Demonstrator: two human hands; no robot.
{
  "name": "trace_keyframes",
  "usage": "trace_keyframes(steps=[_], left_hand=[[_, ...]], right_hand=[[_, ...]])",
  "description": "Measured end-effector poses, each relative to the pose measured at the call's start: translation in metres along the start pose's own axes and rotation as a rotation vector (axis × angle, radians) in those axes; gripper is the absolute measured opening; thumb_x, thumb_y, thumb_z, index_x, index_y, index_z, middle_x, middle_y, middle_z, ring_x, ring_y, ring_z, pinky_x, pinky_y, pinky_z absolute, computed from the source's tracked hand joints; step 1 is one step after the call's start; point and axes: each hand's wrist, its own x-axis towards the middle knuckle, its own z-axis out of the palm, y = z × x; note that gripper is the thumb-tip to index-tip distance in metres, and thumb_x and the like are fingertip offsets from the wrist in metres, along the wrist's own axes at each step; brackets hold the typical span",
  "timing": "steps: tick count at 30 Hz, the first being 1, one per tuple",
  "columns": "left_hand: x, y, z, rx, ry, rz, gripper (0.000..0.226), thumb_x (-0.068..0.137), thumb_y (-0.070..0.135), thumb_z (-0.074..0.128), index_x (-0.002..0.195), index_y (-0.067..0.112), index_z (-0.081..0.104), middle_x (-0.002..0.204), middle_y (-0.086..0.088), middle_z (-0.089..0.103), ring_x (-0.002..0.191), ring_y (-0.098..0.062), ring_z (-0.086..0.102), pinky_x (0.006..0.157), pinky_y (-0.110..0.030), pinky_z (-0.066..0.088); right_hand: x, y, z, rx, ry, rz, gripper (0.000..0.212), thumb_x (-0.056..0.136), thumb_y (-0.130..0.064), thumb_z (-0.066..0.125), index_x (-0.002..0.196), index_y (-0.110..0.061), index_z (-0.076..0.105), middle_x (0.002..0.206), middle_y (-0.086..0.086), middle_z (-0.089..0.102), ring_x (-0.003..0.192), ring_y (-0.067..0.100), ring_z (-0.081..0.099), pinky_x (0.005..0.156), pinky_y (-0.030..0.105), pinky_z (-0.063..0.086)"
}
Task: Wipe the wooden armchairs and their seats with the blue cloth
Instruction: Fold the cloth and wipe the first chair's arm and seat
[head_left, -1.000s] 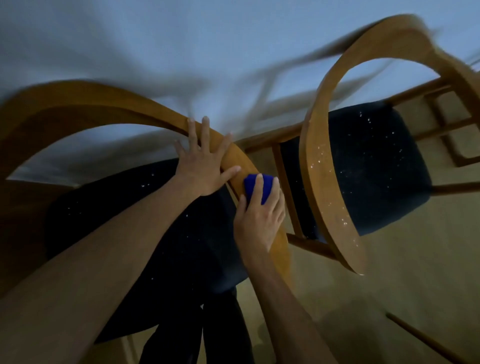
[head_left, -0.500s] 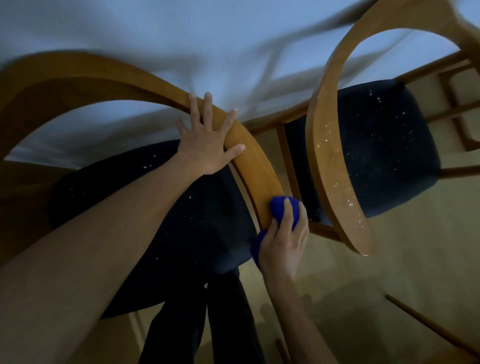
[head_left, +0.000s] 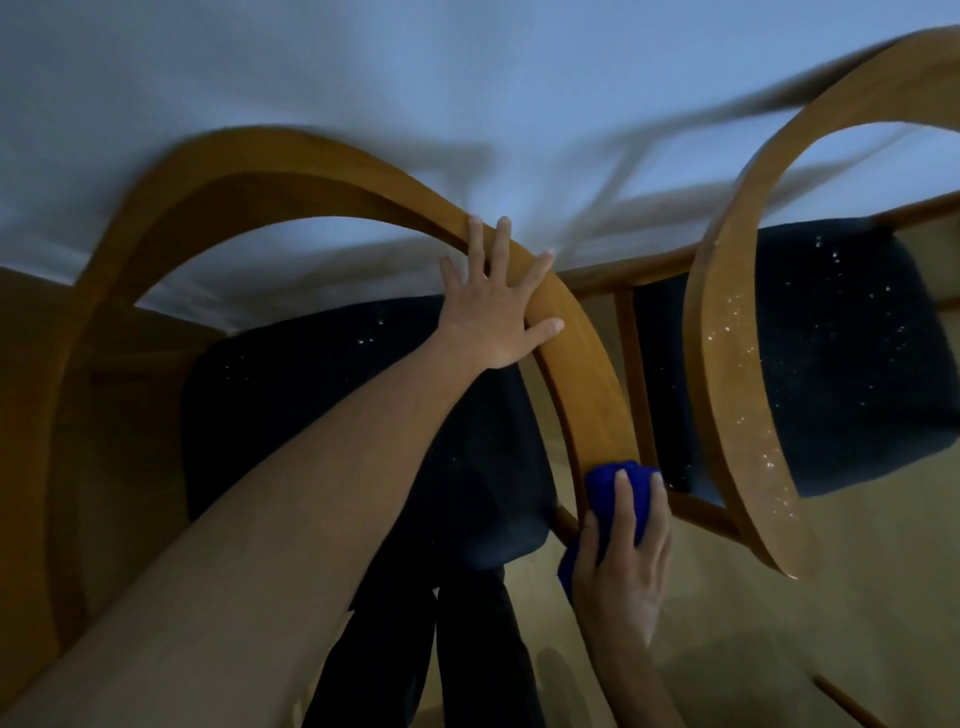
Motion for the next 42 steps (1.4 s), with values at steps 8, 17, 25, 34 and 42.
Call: trace_keyframes(steps=[8, 17, 25, 34, 42], left_hand=[[-0.028, -0.006, 0.008, -0.024, 0.009, 0.025, 0.073, 0.096, 0.056, 0.033, 0.151, 0.032, -0.007, 0.156, -0.01, -0.026, 0.143, -0.035, -0.021, 0.114, -0.063, 0.0], [-0.107, -0.078, 0.049, -0.127, -0.136, -0.166, 0.067, 0.1, 0.047, 0.028, 0.153, 0.019, -0.003, 0.158, -0.01, -0.02, 0.145, -0.03, -0.017, 0.116, -0.056, -0.001], [-0.158, -0.148, 0.097, -0.24, -0.193, -0.448, 0.064, 0.101, 0.044, 0.026, 0.153, 0.018, 0.0, 0.16, -0.01, -0.013, 0.147, -0.029, -0.01, 0.118, -0.054, 0.002], [-0.182, -0.246, 0.154, -0.268, -0.175, -0.745, 0.067, 0.101, 0.036, 0.029, 0.152, 0.012, -0.006, 0.159, -0.011, -0.014, 0.146, -0.03, -0.009, 0.118, -0.052, 0.006], [-0.181, -0.281, 0.193, -0.433, -0.135, -0.802, 0.081, 0.096, 0.03, 0.046, 0.151, 0.009, -0.01, 0.158, -0.014, -0.015, 0.147, -0.031, -0.003, 0.119, -0.044, 0.01]], right_hand=[[0.13, -0.071, 0.016, -0.074, 0.032, -0.153, 0.05, 0.094, -0.016, 0.052, 0.141, -0.014, 0.034, 0.15, 0.019, 0.028, 0.133, 0.038, 0.034, 0.107, 0.052, 0.032], [0.215, -0.136, 0.023, -0.133, -0.012, -0.343, 0.045, 0.091, -0.004, 0.052, 0.134, -0.013, 0.042, 0.132, 0.02, 0.044, 0.115, 0.041, 0.046, 0.098, 0.052, 0.036], [0.156, -0.221, 0.075, -0.07, -0.148, -0.837, 0.056, 0.084, -0.01, 0.065, 0.136, -0.013, 0.045, 0.136, 0.017, 0.044, 0.12, 0.035, 0.046, 0.101, 0.049, 0.039], [0.083, -0.308, 0.196, -0.009, -0.399, -0.821, 0.05, 0.093, -0.017, 0.056, 0.141, -0.016, 0.041, 0.143, 0.02, 0.039, 0.121, 0.042, 0.043, 0.095, 0.052, 0.04], [0.052, -0.337, 0.291, -0.226, -0.598, -0.914, 0.061, 0.1, -0.046, 0.031, 0.152, -0.02, 0.01, 0.159, 0.016, -0.004, 0.145, 0.039, -0.007, 0.116, 0.054, -0.001]])
